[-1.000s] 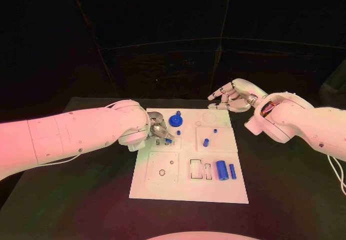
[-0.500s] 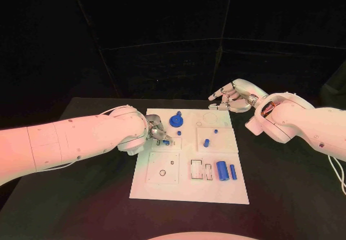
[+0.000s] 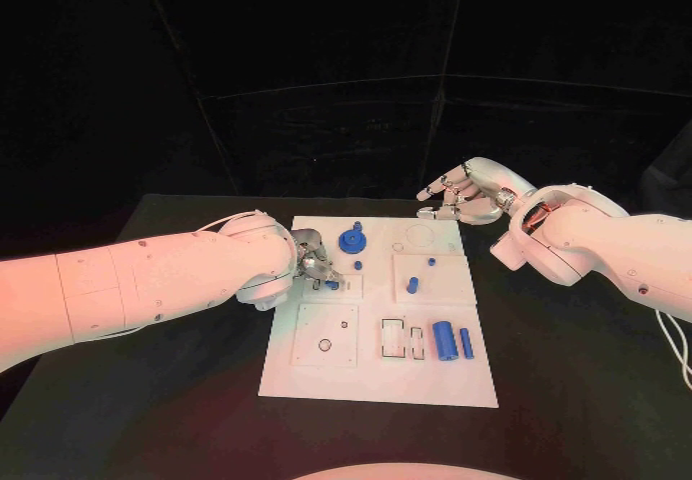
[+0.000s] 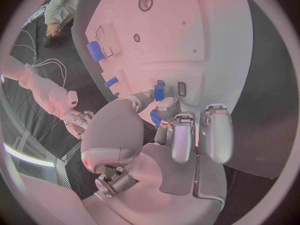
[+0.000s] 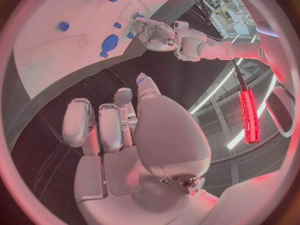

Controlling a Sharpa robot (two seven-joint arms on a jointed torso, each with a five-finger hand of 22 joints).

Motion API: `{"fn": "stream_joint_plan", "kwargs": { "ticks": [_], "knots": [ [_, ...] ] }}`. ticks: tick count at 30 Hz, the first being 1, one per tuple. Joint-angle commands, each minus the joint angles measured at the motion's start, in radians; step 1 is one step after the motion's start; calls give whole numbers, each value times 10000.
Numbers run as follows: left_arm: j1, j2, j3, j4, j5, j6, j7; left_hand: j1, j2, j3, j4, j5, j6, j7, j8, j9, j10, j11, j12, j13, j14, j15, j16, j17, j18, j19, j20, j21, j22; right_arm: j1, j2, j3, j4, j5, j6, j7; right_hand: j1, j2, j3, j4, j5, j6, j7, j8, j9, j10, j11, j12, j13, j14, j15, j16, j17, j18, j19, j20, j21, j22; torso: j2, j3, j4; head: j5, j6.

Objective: Assemble the parts on the task board

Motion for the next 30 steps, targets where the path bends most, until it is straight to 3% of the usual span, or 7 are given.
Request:
{"fn": "stream_joint_plan", "kwargs": {
  "ticks": [1,18,30],
  "knots": [
    [9,39,5,-6,-145,328,-195,-12,109,1483,-1426,47,-24,-70,41,20,55,-28,36,-21,1037,-77,32,2634,-119,242,-22,4,294,19,3,7,20,-18,64,59,8,97,-44,-42,41,42,-17,42,9,-9,-44,-49,-13,283,-61,-46,-4,107,-19,-31,-51,-3,-2,0,-2,5,-5],
    [7,93,1,-68,-207,839,-324,-137,5,1434,-1463,6,-22,-86,97,46,71,-35,37,-40,1037,-82,32,2634,-119,243,-29,-1,296,19,-1,7,37,-28,74,66,-12,103,-57,-34,50,45,-17,45,10,0,-43,-40,-10,284,-60,-54,-8,108,-21,-31,-58,-11,-4,-6,0,3,-13],
    [8,144,0,-165,-208,766,-320,-741,-65,818,-1155,-33,145,-183,146,-20,158,-104,158,33,1037,-133,32,2634,-136,280,-71,35,385,19,5,7,39,-30,69,64,-17,105,-60,-32,51,47,-17,46,10,-4,-43,-48,-19,282,-60,-60,-16,110,-26,-31,-64,-19,6,-4,-4,-19,-28]
  ]
}}
